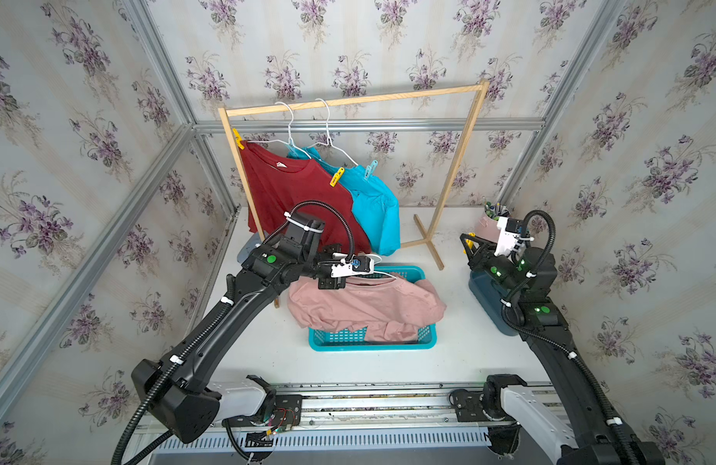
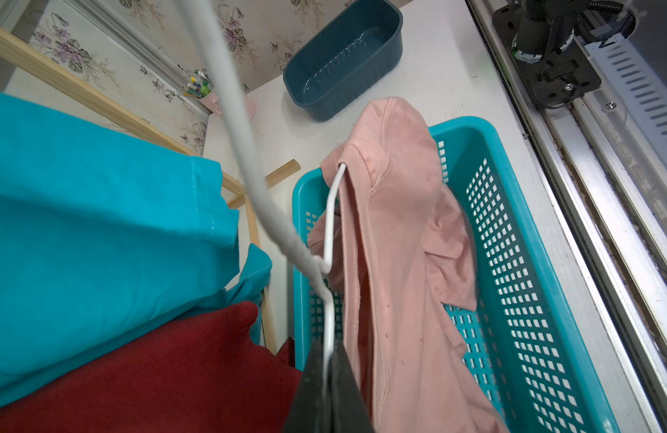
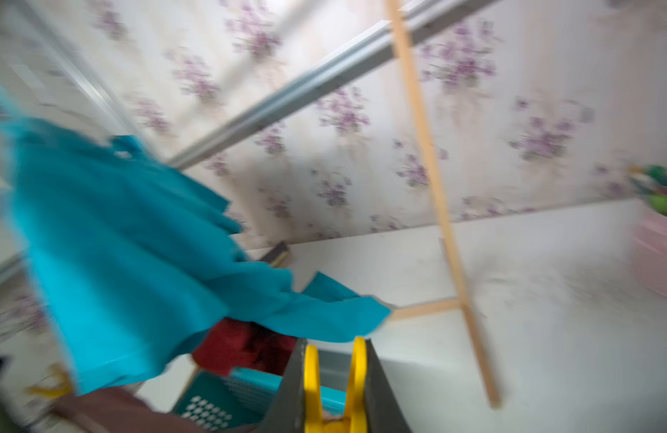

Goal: Remove the clothespins securing t-shirts to the hanger
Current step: Place the clothespin in the storage box.

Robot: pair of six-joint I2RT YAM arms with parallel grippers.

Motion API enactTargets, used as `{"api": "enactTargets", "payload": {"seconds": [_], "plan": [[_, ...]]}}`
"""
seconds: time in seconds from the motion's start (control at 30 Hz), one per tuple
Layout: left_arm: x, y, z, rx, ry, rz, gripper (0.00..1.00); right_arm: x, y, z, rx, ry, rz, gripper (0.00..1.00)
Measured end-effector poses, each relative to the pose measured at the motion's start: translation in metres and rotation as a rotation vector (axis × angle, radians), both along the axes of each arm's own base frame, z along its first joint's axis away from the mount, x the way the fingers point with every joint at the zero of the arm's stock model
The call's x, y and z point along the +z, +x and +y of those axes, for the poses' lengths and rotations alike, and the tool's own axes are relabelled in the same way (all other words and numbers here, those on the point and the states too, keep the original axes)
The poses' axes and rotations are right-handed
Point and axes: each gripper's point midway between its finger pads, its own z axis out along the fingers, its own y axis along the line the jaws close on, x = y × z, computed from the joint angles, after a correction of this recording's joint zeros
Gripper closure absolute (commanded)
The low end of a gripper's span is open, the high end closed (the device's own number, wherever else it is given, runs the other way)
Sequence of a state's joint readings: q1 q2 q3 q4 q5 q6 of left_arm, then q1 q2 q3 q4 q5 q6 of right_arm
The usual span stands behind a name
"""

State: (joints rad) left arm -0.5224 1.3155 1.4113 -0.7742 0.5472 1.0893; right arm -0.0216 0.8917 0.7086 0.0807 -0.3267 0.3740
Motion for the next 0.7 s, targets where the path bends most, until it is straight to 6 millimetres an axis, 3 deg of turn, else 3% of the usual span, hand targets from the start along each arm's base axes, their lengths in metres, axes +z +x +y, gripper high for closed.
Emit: {"api": "enactTargets", "payload": {"seconds": [0.13,0.3,0.47,0.53,0.63,0.7], "plan": [[0.003,0.001,-0.008,-0.012,-0.022,0.016,1.0,-0.064,-0.001,-0.08,-0.3,0.003,0.19,1.0],[-0.002,0.003,-0.014,-0.019,-0.033,0.041,1.0,-0.127,-0.003,-0.125,-0.449,0.008,0.386,0.98],[-0.004,-0.002,-0.016,-0.036,-0.049,0.059,1.0,-0.172,-0.002,-0.144,-0.497,-0.013,0.531,0.79],[-0.003,-0.005,-0.016,-0.045,-0.057,0.062,1.0,-0.181,-0.001,-0.147,-0.505,-0.02,0.567,0.71],[0.0,-0.009,-0.015,-0.055,-0.071,0.055,1.0,-0.187,0.001,-0.152,-0.509,-0.049,0.602,0.49],[0.004,-0.012,-0.015,-0.061,-0.082,0.05,1.0,-0.187,0.002,-0.154,-0.511,-0.061,0.608,0.42]]}}
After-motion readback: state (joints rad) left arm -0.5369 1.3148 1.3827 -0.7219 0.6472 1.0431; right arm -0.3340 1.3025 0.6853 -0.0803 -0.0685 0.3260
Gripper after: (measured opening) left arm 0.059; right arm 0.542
